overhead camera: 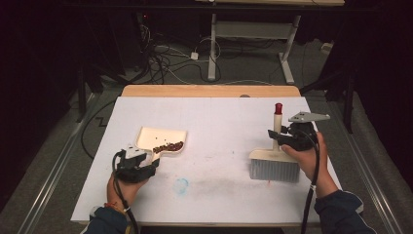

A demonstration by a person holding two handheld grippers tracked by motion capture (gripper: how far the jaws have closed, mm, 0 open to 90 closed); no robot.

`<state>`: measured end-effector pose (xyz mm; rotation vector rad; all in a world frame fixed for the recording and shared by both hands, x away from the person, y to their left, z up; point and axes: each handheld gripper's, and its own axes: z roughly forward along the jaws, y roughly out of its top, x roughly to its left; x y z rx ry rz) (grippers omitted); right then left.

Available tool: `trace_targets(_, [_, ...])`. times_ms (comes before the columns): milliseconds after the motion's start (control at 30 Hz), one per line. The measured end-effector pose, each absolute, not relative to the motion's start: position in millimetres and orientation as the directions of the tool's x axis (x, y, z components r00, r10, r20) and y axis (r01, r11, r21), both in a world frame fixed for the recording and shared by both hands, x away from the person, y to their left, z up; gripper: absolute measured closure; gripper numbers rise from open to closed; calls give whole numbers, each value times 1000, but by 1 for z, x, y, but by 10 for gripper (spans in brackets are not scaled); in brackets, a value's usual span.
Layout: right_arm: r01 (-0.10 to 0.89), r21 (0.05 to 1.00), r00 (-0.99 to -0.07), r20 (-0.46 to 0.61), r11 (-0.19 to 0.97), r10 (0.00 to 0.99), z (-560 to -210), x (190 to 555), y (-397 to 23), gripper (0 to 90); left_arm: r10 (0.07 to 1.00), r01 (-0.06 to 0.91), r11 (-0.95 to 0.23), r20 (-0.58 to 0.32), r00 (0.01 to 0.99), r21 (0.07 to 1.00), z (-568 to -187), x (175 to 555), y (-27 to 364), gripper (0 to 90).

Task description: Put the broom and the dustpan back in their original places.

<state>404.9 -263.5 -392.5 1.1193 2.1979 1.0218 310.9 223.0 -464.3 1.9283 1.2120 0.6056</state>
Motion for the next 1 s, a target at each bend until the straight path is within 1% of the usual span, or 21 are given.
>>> trace_targets(33, [485, 784, -543, -77, 387, 836, -396, 411, -262, 611, 897, 501, -265, 21, 441, 824, -462, 306, 226, 415])
trace_targets(67, [491, 783, -539, -70, 382, 839, -398, 415, -262, 610, 891, 473, -262, 22, 454, 841, -461, 302, 230, 398])
trace_targets(167, [518, 771, -499, -80, 371, 863, -406, 424, -260, 596, 868, 458, -272, 10, 497, 846, -462, 297, 238, 390])
trace_targets(200, [524, 765, -486, -91, 374, 869, -408, 427, -259, 588, 873, 453, -273, 21, 487, 849, -463, 296, 237, 341])
trace_targets(233, [527, 764, -472, -101, 372, 876, -409, 429, -259, 566, 876, 450, -280, 35, 480, 848, -465, 295, 236, 271])
trace_targets(267, [526, 767, -454, -110, 366, 884, -410, 429, -259, 531, 871, 445, -290, 41, 490, 847, -466, 294, 236, 252])
trace_targets(333, [516, 782, -434, -113, 349, 894, -409, 429, -261, 514, 857, 444, -302, 37, 513, 844, -468, 294, 234, 251])
trace_targets(367, [511, 788, -433, -109, 343, 895, -408, 428, -262, 516, 852, 443, -310, 39, 522, 841, -468, 294, 233, 249])
trace_targets(433, [503, 796, -432, -106, 337, 895, -408, 427, -262, 493, 848, 437, -323, 51, 528, 839, -469, 293, 230, 213])
trace_targets(567, [482, 812, -448, -95, 330, 889, -409, 425, -264, 471, 835, 432, -346, 62, 547, 833, -470, 292, 225, 193])
trace_targets(800, [431, 840, -474, -98, 328, 875, -405, 418, -265, 422, 821, 437, -373, 72, 567, 819, -473, 293, 219, 186])
trace_targets(900, [402, 847, -493, -122, 349, 861, -404, 414, -263, 406, 816, 438, -384, 76, 573, 813, -475, 293, 218, 186])
trace_targets(1000, [387, 850, -514, -124, 358, 849, -403, 413, -261, 382, 813, 440, -388, 76, 577, 810, -476, 294, 217, 186])
